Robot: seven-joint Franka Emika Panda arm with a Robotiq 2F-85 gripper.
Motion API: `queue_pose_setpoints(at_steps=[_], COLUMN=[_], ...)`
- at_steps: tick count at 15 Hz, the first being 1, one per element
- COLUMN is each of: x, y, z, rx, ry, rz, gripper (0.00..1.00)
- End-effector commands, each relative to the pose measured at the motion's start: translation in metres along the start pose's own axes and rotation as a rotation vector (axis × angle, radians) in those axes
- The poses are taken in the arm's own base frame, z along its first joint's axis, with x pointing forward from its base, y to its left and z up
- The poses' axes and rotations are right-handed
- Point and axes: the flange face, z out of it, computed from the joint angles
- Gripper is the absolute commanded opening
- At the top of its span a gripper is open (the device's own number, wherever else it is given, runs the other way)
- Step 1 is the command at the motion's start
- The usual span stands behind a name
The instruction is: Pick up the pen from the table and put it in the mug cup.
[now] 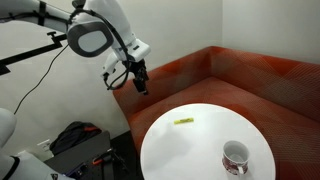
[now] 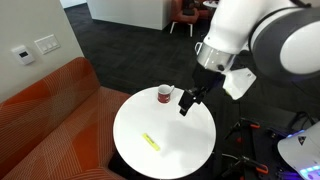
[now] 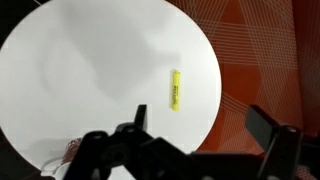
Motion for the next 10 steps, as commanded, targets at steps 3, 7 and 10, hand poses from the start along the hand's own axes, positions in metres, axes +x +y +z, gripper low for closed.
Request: queue_pose_setpoints(at_steps=[3,7,10], x=[0.012,0.027,0.023], y=[-0.029,-0.028,-0.021], z=[0.094,0.149,0.153], rx=[-0.065,-0.118,-0.124], ry=[0.061,0.033,0.013], rz=[0.072,0.082,0.081], gripper=[1.00,1.00,1.00])
